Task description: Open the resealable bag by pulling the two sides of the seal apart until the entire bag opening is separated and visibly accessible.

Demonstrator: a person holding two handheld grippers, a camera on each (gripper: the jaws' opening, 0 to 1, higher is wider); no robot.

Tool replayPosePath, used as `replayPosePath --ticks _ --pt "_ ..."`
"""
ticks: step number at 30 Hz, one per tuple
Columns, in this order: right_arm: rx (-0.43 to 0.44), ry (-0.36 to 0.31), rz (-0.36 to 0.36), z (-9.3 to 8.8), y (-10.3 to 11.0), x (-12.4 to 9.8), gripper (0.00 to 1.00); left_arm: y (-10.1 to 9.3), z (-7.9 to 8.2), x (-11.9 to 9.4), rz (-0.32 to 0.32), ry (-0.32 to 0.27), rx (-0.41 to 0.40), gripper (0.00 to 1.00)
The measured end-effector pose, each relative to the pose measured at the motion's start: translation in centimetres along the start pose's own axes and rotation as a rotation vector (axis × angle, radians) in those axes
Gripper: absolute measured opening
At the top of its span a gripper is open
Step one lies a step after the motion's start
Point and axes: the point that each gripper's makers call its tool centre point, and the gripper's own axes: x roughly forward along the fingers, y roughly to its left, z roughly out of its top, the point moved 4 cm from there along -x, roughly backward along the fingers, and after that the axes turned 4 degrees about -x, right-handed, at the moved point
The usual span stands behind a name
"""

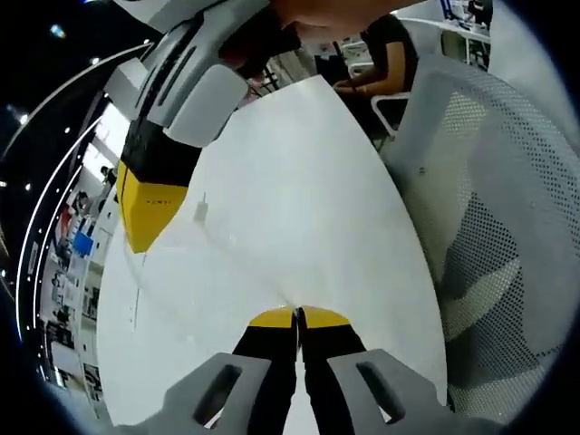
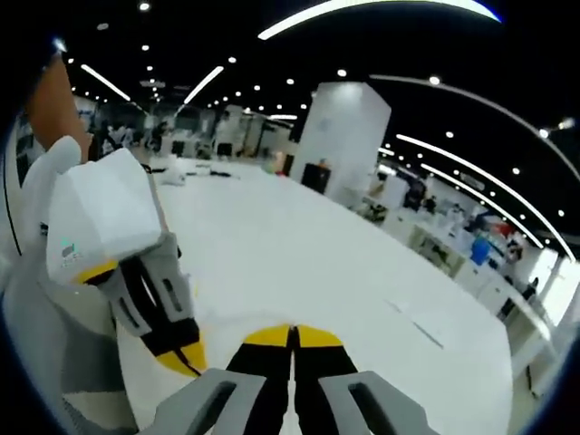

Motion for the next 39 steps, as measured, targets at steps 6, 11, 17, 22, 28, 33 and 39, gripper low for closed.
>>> replayPosePath --ticks 6,11,17,22,28,33,39 --pt "-0.184 -0.032 0.027 -0.3 0.7 0.9 0.0 0.2 -0.3 -0.1 0.023 0.004 -0.013 0.0" --pt "-0.316 -0.019 0.055 -1.1 1.5 1.5 0.0 -0.1 -0.7 -0.1 0.02 0.004 -0.056 0.01" --pt "-0.316 -0.007 0.075 -2.1 1.6 2.1 0.0 -0.8 -0.8 0.0 0.016 0.002 -0.069 0.04" --pt "-0.315 0.004 0.098 -2.8 1.4 2.3 0.0 -0.7 -0.9 -0.4 0.038 -0.016 -0.102 0.08" --pt "-0.326 0.016 0.116 -3.5 1.5 2.4 0.0 -0.2 -1.1 -1.4 0.067 -0.043 -0.13 0.1" --pt "-0.338 0.021 0.122 -4.0 1.3 2.4 0.0 -0.1 -1.1 -2.4 0.093 -0.074 -0.173 0.1" --pt "-0.384 0.053 0.135 -4.9 1.0 3.0 0.0 -0.2 -2.0 -3.8 0.131 -0.093 -0.204 0.09"
